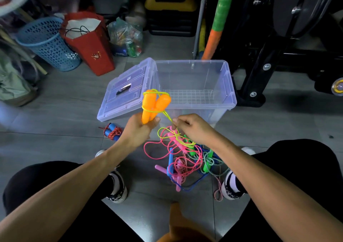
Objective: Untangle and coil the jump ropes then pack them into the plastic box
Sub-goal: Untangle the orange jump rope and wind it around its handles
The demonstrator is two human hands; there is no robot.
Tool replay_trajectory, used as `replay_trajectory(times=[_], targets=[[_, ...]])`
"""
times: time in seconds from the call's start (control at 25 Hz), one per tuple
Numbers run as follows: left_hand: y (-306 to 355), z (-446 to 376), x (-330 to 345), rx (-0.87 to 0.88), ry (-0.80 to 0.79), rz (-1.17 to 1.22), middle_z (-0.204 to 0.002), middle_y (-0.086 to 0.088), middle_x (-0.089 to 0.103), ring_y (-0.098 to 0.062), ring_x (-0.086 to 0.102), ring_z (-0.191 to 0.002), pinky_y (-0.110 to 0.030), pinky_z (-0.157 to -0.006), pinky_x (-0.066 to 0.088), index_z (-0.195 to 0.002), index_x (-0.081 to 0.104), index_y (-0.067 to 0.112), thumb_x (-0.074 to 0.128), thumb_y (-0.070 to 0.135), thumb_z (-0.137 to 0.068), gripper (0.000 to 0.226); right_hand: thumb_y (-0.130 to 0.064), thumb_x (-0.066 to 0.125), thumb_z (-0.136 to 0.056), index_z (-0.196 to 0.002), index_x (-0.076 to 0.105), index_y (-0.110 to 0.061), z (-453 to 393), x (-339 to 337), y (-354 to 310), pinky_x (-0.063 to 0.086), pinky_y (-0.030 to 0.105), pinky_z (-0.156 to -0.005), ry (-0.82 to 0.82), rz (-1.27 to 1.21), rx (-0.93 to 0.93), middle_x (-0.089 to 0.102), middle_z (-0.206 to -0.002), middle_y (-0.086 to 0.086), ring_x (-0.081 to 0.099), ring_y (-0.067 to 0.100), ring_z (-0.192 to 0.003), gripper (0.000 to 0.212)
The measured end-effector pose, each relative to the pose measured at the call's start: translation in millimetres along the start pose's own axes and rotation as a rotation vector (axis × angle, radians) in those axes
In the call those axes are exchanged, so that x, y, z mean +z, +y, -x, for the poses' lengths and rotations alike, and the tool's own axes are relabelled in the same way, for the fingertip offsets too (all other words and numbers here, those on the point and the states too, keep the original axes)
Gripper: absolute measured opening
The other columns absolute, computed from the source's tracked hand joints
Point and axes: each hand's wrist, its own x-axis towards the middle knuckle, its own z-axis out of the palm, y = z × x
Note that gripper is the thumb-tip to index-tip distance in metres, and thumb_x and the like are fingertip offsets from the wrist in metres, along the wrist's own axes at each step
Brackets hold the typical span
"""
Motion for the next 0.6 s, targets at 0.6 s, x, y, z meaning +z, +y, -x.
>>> replay_trajectory(times=[0.6], targets=[[11.5,-4.3,11.5,0.431,-0.524,-1.278,-0.105,-0.001,0.065,-0.026,0.061,-0.100,-0.032,-0.080,0.044,-0.112,0.058,0.026,0.054,0.023,-0.087,0.025,-0.030,0.066,-0.088,-0.093,0.074,-0.019,1.0,-64.2,-27.5,0.048,0.028,-0.075,-0.105,0.491,-0.204,0.065,-0.078,-0.011,0.059,0.006,-0.074,0.014]])
